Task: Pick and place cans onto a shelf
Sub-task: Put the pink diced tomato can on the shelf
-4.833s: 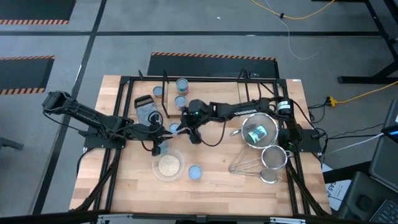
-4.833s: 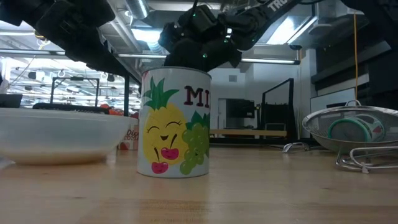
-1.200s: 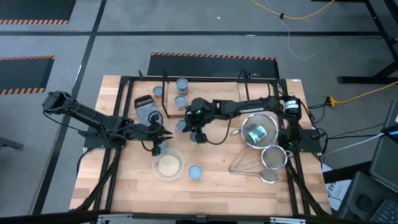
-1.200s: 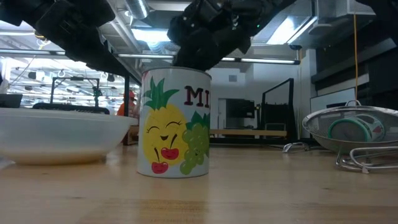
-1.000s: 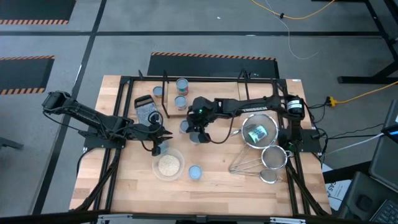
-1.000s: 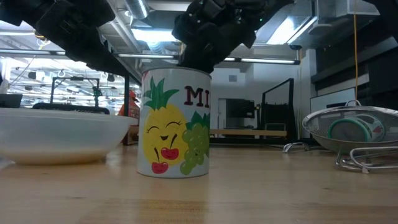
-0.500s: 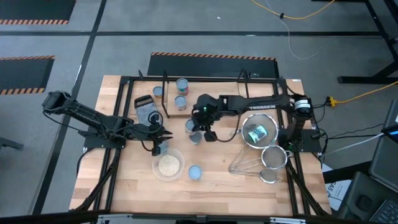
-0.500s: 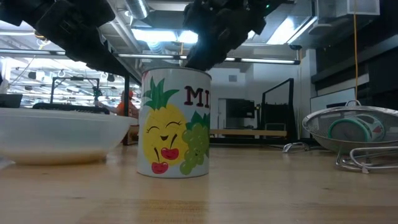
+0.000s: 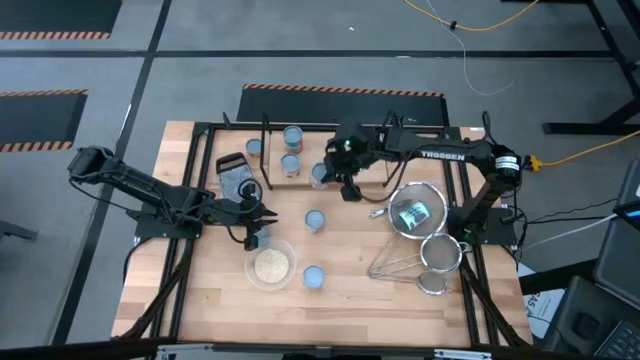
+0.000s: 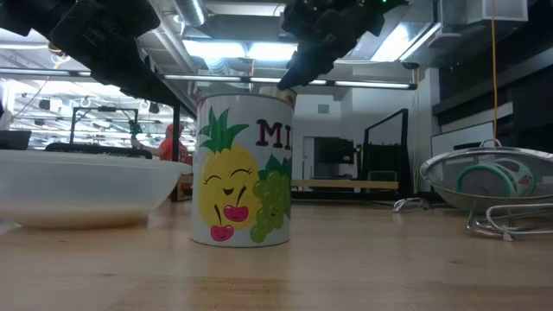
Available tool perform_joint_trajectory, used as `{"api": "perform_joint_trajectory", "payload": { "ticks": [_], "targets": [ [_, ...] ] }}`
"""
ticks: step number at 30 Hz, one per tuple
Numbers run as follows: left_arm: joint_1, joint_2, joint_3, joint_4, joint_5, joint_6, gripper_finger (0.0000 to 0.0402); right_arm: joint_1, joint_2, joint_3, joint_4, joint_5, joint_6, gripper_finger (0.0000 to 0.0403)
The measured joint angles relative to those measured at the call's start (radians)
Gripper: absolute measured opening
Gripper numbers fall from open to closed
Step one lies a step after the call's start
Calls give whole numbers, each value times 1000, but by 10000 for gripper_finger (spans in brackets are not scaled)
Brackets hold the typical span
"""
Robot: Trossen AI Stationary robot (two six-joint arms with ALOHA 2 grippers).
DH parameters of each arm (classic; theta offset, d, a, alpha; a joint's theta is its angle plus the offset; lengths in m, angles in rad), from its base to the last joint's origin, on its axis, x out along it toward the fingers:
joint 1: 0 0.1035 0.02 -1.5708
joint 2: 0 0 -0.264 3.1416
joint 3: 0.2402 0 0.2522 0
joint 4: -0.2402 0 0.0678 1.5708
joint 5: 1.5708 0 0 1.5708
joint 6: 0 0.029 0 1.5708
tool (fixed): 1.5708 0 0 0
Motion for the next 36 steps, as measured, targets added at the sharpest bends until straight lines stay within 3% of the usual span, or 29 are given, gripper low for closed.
{"api": "perform_joint_trajectory", "payload": {
  "ticks": [11,20,26,36],
  "targets": [
    [0,0,0,0,0,0,73,-187,-4,0,20,-1,-146,4],
    [0,0,0,0,0,0,75,-305,66,0,170,-113,-176,4],
    [0,0,0,0,-21,0,72,-332,140,3,259,-165,-176,3],
    [0,0,0,1,-44,0,72,-333,290,171,146,-159,-181,2]
  ]
}}
